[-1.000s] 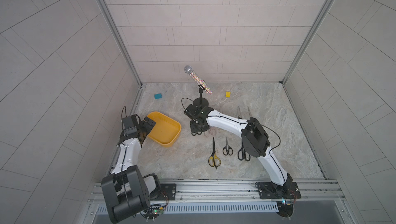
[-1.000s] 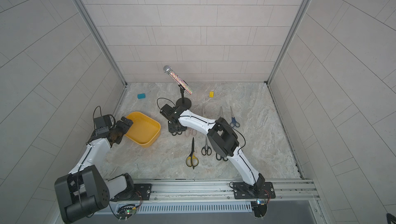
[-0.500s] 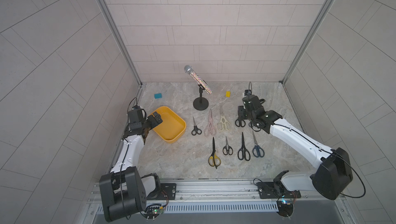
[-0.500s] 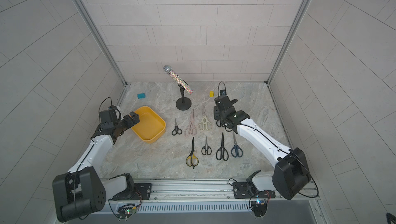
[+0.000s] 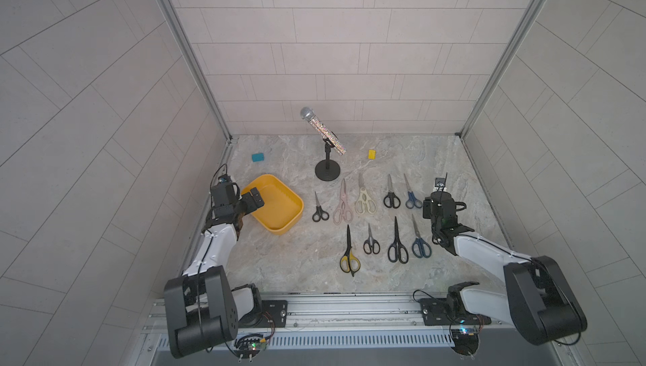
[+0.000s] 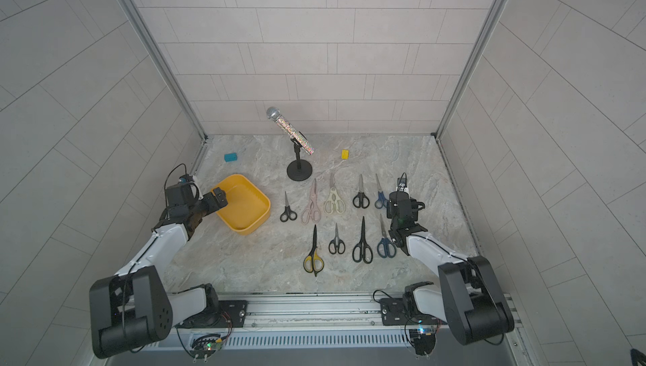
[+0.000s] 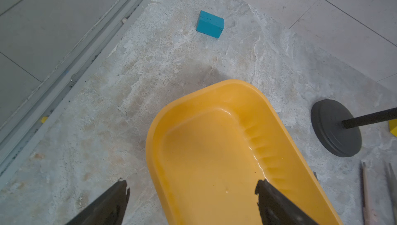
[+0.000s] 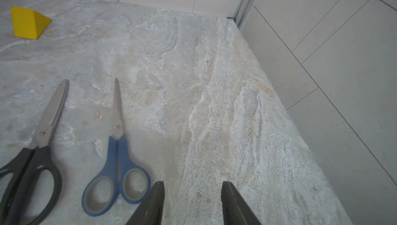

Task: Take the scissors out of the storage box
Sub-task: Reset both arms

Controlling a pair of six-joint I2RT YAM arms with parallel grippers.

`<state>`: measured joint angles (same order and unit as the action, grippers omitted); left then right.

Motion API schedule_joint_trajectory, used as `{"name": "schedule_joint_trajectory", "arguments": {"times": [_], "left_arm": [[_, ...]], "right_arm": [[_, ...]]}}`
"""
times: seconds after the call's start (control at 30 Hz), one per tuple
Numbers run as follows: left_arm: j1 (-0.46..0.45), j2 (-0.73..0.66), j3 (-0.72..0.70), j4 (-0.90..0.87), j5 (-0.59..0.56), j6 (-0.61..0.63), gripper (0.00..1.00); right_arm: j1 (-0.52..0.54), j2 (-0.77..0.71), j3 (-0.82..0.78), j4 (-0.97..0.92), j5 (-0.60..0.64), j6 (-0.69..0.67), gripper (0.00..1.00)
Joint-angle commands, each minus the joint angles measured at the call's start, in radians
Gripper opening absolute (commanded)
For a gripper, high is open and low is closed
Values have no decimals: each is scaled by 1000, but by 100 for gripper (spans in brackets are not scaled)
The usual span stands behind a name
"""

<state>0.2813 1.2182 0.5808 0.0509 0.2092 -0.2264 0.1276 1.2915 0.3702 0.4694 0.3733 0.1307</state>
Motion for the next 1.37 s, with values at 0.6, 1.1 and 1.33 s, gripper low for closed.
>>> {"name": "schedule_joint_trajectory", "arguments": {"times": [0.6,1.1,1.33], "left_arm": [[-273,195,-249,829,-258,201,100],[-303,340,-282,1031,-325,207,100],[-303,351,-265,1000,-386,187,100]], "right_arm": [[-75,278,-13,505,-88,-46,100],[-75,282,-4,491,-94,-45,100],[-80,276,-11,500,-105,-49,100]]}}
